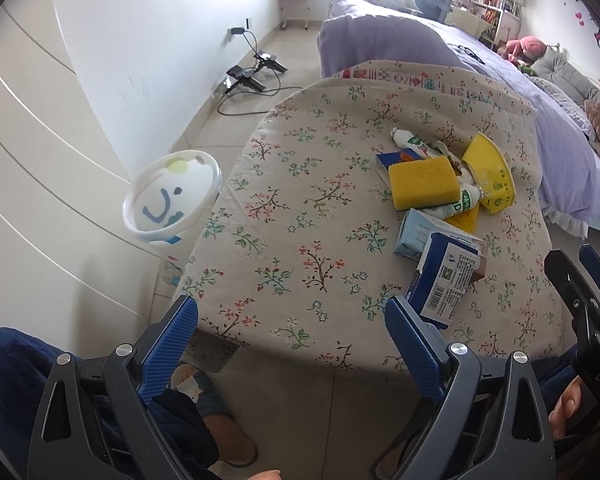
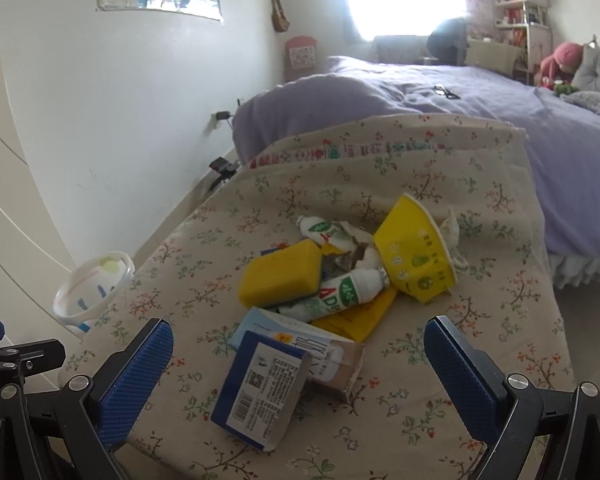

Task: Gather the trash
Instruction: 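Grasp the blue-and-white carton with the left tool while the right tool grasps the white milk carton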

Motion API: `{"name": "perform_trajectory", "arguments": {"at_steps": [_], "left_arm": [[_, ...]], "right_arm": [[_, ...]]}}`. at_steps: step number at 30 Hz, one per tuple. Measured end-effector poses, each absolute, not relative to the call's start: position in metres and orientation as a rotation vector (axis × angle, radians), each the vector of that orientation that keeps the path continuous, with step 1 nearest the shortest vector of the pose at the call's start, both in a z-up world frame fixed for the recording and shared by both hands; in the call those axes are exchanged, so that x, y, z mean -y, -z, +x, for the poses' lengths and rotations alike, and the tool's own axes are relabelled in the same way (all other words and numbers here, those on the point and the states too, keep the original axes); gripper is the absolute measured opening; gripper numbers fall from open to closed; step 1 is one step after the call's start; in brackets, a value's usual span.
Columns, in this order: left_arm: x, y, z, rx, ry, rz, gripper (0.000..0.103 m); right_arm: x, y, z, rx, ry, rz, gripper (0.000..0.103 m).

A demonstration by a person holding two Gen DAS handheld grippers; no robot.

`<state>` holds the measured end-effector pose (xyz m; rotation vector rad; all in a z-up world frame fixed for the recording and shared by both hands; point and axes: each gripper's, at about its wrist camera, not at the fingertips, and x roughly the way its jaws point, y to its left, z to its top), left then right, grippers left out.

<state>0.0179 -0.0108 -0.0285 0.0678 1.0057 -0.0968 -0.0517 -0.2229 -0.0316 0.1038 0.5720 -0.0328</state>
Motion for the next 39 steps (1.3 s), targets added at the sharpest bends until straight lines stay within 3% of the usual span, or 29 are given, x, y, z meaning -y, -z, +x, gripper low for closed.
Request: {"name": "perform_trajectory", "arguments": {"at_steps": [6, 18, 19, 21, 22, 27, 39], "left_arm": [[0.030, 0.073, 0.042, -1.188, 0.256, 0.009, 0.096], [0.138, 0.124, 0.056, -1.222, 0.515, 0.149, 0.095], [0.144, 0.127, 0.057, -1.217, 0.516, 0.163, 0.089], [0.148, 0.133, 0.060, -1.208, 0.498, 0.191, 0.068], [0.146, 0.137, 0.063, -1.218, 0.490, 0.195, 0.061], [0.116, 0.133, 0.073, -1.185, 0.475, 0.108, 0.060], [0.028, 0.109, 0.086, -1.166, 0.378, -0.084, 0.060]], "right_arm": [[0.236, 0.043, -0.042, -0.643, 0.090, 0.109, 0.103], [0.286, 0.072, -0.029, -0.789, 0.258, 0.222, 0.103], [0.288, 0.073, -0.028, -0.797, 0.267, 0.226, 0.103], [0.292, 0.076, -0.027, -0.807, 0.278, 0.234, 0.103], [0.294, 0.077, -0.026, -0.813, 0.280, 0.238, 0.103], [0.292, 0.090, -0.019, -0.883, 0.292, 0.185, 0.103], [0.210, 0.128, 0.030, -1.045, 0.051, -0.248, 0.103]]}}
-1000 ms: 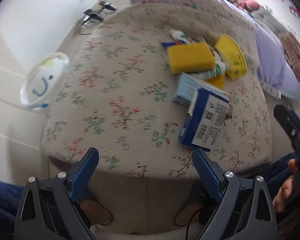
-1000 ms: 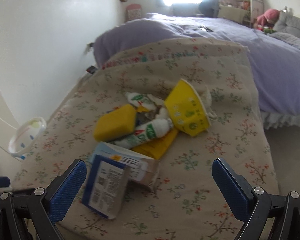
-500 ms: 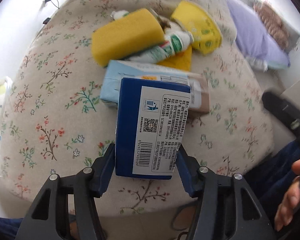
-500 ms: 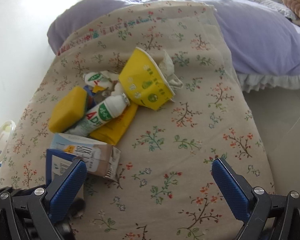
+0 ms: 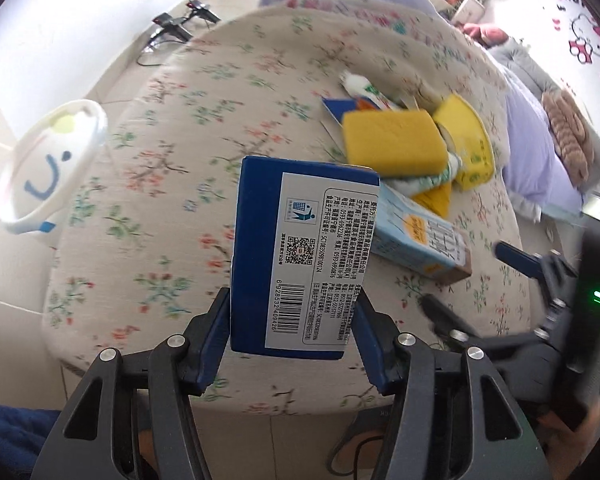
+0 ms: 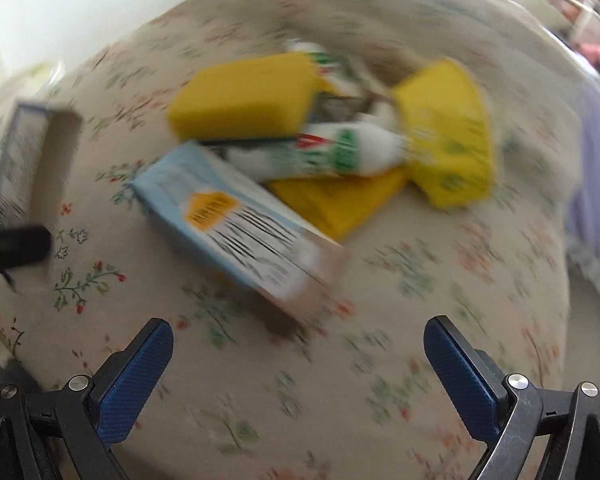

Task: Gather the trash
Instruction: 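Grasp the blue-and-white carton with the left tool while the right tool grasps the white milk carton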

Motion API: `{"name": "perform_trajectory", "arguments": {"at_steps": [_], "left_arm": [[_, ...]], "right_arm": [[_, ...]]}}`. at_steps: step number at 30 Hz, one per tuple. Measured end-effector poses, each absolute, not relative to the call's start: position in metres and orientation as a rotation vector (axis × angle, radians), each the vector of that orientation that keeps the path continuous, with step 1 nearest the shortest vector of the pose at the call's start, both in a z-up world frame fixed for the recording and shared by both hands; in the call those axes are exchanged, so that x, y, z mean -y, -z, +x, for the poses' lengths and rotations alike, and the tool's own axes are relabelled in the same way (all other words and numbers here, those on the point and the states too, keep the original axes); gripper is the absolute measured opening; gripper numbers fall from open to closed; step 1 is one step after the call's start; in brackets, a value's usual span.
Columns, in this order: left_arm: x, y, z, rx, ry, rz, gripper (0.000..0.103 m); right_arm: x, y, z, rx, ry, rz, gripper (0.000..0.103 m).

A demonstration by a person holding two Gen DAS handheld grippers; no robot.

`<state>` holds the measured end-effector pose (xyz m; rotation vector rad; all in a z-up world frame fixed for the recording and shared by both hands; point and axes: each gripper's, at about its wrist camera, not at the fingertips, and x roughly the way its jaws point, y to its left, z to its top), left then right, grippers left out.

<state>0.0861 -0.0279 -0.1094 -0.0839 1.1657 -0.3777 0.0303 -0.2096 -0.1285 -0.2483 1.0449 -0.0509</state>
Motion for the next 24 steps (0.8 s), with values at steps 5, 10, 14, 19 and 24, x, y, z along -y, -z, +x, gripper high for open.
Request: {"name": "perform_trajectory", "arguments": {"at_steps": [5, 10, 14, 19, 24], "left_arm": [[0.012, 0.106, 0.085, -1.152, 0.362, -0.099, 0.060], [-0.017, 0.106, 0.085, -1.151, 0.341, -0.131, 0.060], [-0.034, 0.104, 0.085, -1.128, 0.297, -0.121, 0.060], [-0.050, 0.100, 0.087, -1.117, 0.275, -0.135, 0.060], [-0.066, 0.091, 0.098, -1.118, 0.248, -0.139, 0.060]], "right_arm": [[0.191, 0.153, 0.070, -1.077, 0.042, -0.363, 0.103], [0.177, 0.158, 0.078, -1.070, -0.001, -0.324, 0.082], [0.155, 0.153, 0.054, -1.050, -0.058, -0.305, 0.065], [0.147, 0.142, 0.039, -1.049, -0.129, -0.175, 0.060], [0.133, 0.116, 0.040, -0.994, -0.164, -0.075, 0.060]]}}
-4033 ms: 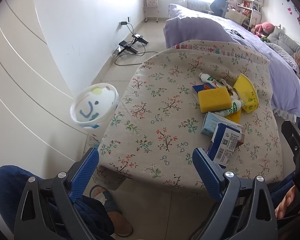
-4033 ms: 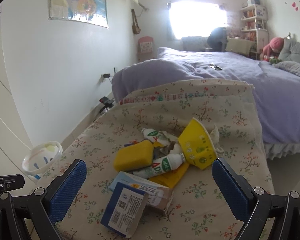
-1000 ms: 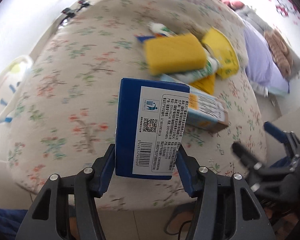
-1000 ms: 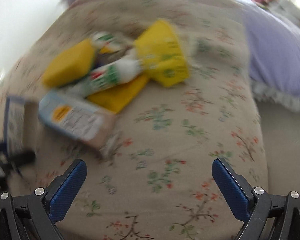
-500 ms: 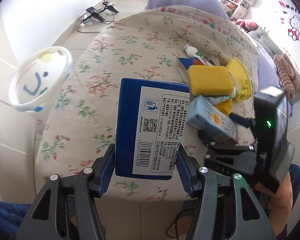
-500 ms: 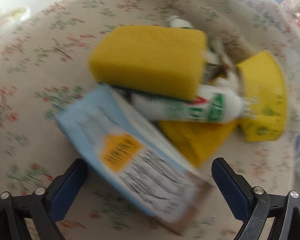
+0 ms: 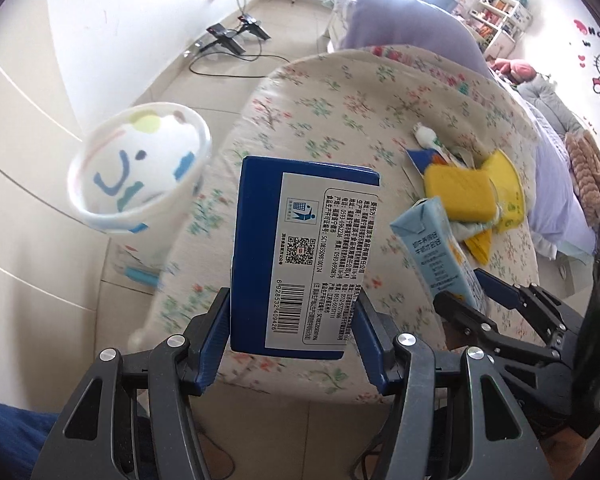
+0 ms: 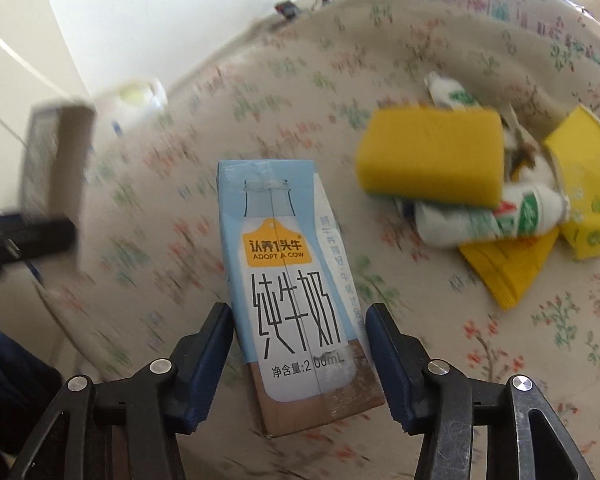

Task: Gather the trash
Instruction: 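Grasp the blue-and-white carton with the left tool while the right tool grasps the white milk carton, then drop the blue carton into the white bin with the left tool while the right drops the milk carton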

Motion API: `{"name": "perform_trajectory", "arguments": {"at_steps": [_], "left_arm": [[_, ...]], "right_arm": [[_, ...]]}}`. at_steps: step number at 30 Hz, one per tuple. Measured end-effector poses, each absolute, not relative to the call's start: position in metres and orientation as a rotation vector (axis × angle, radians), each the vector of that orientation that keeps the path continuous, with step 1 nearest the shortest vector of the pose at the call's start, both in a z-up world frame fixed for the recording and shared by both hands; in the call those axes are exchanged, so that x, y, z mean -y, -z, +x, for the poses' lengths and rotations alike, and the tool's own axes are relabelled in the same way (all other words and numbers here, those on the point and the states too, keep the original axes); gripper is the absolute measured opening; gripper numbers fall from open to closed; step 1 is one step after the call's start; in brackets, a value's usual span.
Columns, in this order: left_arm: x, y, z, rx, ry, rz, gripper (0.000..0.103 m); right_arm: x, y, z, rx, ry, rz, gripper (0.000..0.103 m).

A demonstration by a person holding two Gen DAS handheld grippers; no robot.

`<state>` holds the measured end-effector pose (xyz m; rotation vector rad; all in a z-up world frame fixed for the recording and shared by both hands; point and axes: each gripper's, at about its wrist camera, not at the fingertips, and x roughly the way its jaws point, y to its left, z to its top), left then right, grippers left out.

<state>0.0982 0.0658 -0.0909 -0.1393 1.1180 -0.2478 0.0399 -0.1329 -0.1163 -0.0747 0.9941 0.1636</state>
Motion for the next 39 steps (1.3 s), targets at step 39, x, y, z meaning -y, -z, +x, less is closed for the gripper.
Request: {"name": "perform_trajectory", "arguments": {"at_steps": [39], "left_arm": [[-0.239, 0.112, 0.274, -1.287, -0.140, -0.453, 0.071]], "right_arm": [[-0.056, 0.155, 0.244, -1.065, -0.447, 0.199, 0.062]]}}
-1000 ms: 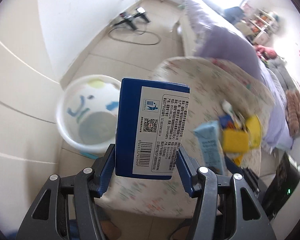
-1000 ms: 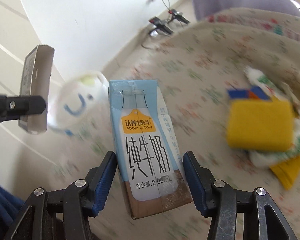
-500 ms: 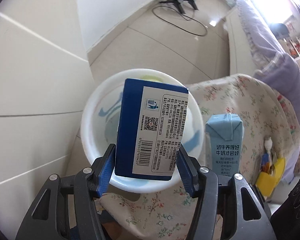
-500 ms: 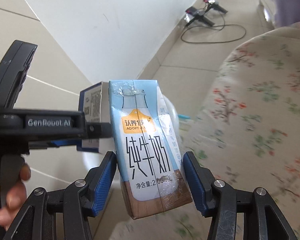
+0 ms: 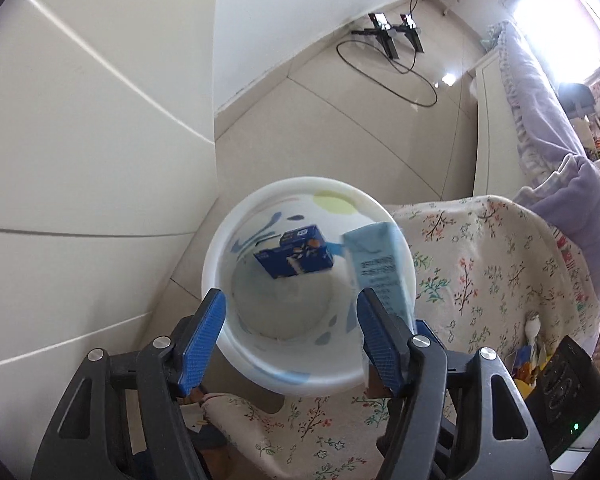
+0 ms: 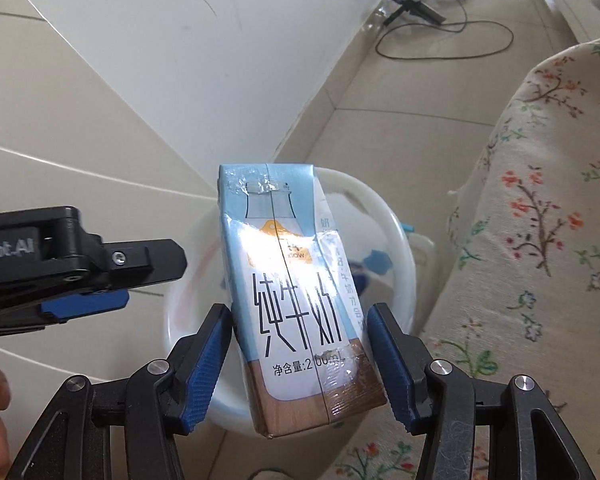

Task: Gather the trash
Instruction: 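Drop the blue carton into the white bin with the left tool while the right drops the milk carton, then grasp the yellow sponge with the left tool while the right tool grasps the white yogurt bottle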

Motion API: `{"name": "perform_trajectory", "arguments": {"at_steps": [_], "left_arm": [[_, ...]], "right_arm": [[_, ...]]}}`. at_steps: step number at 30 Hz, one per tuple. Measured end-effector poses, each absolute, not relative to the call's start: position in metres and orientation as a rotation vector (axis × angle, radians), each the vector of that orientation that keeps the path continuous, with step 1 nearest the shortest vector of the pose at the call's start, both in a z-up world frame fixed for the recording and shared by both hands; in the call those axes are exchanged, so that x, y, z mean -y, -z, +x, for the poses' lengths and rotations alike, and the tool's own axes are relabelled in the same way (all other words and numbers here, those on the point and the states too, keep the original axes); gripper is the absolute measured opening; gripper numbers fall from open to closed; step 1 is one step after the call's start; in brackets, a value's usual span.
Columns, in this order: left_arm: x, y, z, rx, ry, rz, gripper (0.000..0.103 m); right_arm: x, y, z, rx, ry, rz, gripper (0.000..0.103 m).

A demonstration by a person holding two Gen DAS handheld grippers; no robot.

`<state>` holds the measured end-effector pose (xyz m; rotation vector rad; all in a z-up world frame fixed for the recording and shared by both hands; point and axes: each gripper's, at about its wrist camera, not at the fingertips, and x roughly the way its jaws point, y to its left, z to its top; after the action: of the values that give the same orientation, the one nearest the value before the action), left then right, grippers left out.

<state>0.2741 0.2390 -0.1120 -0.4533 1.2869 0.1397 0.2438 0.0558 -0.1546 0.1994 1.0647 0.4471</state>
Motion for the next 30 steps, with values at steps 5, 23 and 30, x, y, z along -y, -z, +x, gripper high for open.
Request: {"name": "perform_trajectory", "arguments": {"at_steps": [5, 23, 30], "left_arm": [[-0.232, 0.105, 0.273, -1.271, -0.132, -0.419, 0.071], [-0.036, 0.077, 0.250, -1.231, 0.361, -0.126, 0.072], [0.055, 0.091, 0.225, -1.263, 0.563, -0.081, 0.078]], "right_arm": [[-0.057, 0.155, 0.249, -1.056, -0.436, 0.230, 0.072], [0.131, 0.034, 0.143, -0.775, -0.109, 0.126, 0.077], [0.261, 0.014, 0.100, -0.829, 0.121, 0.259, 0.077]]}}
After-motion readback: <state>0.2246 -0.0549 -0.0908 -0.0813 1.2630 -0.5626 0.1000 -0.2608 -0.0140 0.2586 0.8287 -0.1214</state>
